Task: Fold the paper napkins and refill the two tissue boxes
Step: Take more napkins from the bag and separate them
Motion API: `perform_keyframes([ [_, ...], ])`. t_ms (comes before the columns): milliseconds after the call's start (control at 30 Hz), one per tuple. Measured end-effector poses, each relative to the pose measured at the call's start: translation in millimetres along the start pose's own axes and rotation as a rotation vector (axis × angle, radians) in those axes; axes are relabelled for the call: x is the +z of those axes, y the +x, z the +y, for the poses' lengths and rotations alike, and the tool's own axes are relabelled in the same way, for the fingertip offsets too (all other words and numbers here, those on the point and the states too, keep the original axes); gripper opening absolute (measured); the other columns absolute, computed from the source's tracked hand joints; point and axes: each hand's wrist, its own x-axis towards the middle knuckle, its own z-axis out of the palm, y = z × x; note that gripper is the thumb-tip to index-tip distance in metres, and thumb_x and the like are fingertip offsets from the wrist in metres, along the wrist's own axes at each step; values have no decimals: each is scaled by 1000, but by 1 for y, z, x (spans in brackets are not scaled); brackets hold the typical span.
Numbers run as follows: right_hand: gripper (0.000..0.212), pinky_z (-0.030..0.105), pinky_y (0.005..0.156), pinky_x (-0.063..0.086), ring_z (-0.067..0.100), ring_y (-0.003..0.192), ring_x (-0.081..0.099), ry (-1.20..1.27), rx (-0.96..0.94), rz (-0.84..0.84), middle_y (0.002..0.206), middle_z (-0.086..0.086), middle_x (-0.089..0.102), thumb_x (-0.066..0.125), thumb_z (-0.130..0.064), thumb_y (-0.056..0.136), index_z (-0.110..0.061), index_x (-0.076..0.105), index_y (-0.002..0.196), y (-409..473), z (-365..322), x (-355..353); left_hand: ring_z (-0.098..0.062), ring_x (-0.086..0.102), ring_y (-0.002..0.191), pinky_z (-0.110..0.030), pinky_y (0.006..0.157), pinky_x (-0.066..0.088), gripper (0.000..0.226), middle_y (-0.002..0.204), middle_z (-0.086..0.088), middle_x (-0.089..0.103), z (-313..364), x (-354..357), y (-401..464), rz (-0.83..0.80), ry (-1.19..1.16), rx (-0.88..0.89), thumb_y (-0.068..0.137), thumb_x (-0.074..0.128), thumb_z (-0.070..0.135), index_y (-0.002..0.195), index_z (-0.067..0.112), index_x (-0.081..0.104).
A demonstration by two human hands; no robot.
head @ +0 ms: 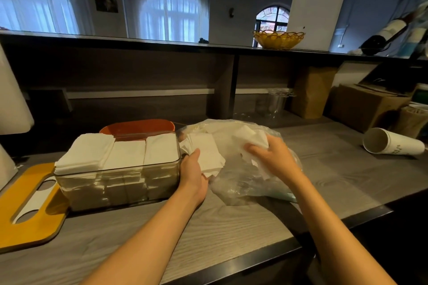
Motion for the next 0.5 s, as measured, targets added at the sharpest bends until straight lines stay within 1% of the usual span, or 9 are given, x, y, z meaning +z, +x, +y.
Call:
perform_keyframes([
  [67, 7, 34, 70, 61, 17, 86, 70, 203, 28, -73, 95, -3, 72, 64, -31, 95, -28, 67, 101, -1, -28, -3, -32, 62, 117, -41, 85, 53, 40, 133, -13, 64, 2, 1, -3, -18, -15, -15, 106, 46, 25, 144, 15, 51],
  [133, 20, 34, 65, 61, 23, 88, 70, 374, 125, -76, 101, 5, 71, 60, -36, 97, -21, 66, 109, 6, -51, 2, -31, 62, 118, -42, 87, 53, 43, 133, -11, 65, 4, 1, -7, -55, -32, -36, 104, 47, 37, 143, 19, 53],
  [233, 45, 36, 65, 59, 29, 97, 66, 555, 423, -82, 112, 12, 65, 61, -51, 93, -17, 58, 122, 27, -68, 24, -30, 64, 118, -43, 89, 54, 49, 126, -10, 70, 6, 2, -9, -134, -55, -46, 102, 41, 52, 137, 22, 59],
  [300, 52, 39, 67, 59, 31, 96, 65, 721, 587, -119, 115, 15, 63, 63, -52, 91, -15, 55, 126, 38, -69, 42, -29, 64, 119, -43, 94, 52, 51, 125, -10, 71, 7, 2, -10, -193, -47, -36, 103, 35, 55, 133, 22, 60],
  [333, 50, 39, 65, 58, 29, 92, 64, 773, 629, -132, 111, 15, 63, 61, -52, 93, -12, 57, 124, 42, -66, 51, -28, 63, 120, -44, 97, 51, 51, 125, -10, 71, 7, 2, -10, -213, -40, -35, 103, 34, 56, 131, 23, 60],
  [400, 44, 37, 68, 50, 23, 79, 59, 818, 663, -167, 92, 12, 62, 51, -52, 98, -10, 62, 100, 45, -61, 64, -28, 63, 121, -45, 103, 48, 50, 127, -9, 70, 7, 2, -9, -231, -32, -33, 103, 35, 56, 132, 24, 59],
  [433, 47, 36, 72, 47, 22, 78, 58, 852, 656, -182, 88, 11, 62, 45, -53, 100, -10, 63, 91, 45, -56, 67, -28, 63, 121, -46, 104, 47, 51, 128, -8, 69, 7, 1, -7, -233, -25, -29, 102, 36, 56, 135, 24, 58],
  [467, 51, 38, 78, 46, 23, 82, 60, 926, 644, -192, 90, 11, 65, 42, -55, 100, -11, 66, 91, 44, -52, 69, -27, 63, 121, -46, 105, 47, 53, 130, -7, 68, 7, 0, -5, -233, -17, -30, 101, 38, 57, 138, 24, 57],
  [500, 57, 41, 82, 47, 26, 90, 63, 1015, 639, -191, 96, 12, 70, 40, -59, 99, -11, 69, 99, 42, -48, 69, -28, 63, 121, -47, 106, 46, 53, 130, -7, 68, 7, 0, -3, -233, -12, -34, 101, 39, 56, 139, 24, 56],
])
